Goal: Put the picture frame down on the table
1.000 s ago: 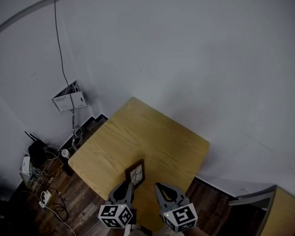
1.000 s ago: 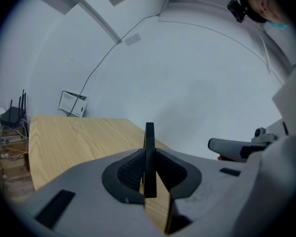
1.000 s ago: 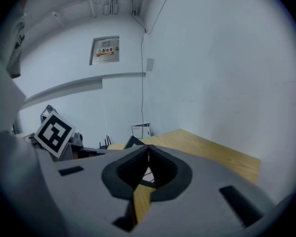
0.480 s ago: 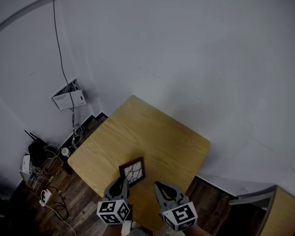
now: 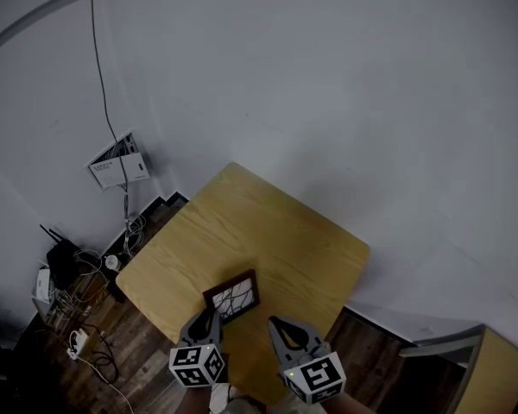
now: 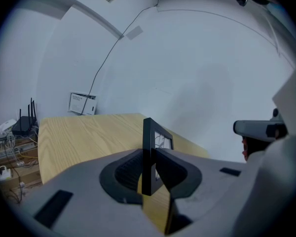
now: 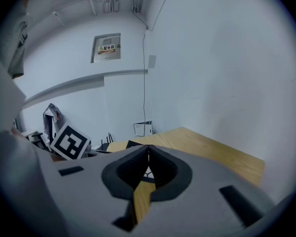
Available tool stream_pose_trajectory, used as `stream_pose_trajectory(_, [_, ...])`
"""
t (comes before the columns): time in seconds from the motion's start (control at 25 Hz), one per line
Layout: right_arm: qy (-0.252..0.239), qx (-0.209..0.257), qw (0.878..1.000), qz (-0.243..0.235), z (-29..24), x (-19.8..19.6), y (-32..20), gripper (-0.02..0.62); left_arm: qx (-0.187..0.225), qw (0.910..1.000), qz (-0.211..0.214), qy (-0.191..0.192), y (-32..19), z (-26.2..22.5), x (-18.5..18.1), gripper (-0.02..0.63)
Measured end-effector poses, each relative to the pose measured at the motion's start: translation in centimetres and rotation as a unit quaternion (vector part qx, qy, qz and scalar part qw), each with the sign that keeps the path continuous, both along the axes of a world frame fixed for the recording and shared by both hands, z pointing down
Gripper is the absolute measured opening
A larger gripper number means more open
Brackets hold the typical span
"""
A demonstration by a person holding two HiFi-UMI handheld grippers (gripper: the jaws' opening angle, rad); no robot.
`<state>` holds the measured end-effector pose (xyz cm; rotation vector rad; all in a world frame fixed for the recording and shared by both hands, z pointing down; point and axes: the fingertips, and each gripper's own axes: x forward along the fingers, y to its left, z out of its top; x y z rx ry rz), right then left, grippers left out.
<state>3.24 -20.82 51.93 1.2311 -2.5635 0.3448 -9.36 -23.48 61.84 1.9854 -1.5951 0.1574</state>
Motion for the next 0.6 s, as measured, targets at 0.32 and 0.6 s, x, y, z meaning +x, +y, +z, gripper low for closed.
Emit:
stream_pose_trajectory(0.32, [0.004, -0.006, 1.0, -0.001, 0.6, 0.1, -0.4, 0.0, -0.022, 0.9997, -0.003, -0.011, -0.6, 2.1, 0.1, 0.06])
stream_pose_trajectory(0.6, [0.003, -0.007, 1.0, 0.0, 0.9, 0.2, -0.8, 0.0, -0.042, 0.9988, -0.008, -0.024, -1.4, 3.9, -0.1, 0.06])
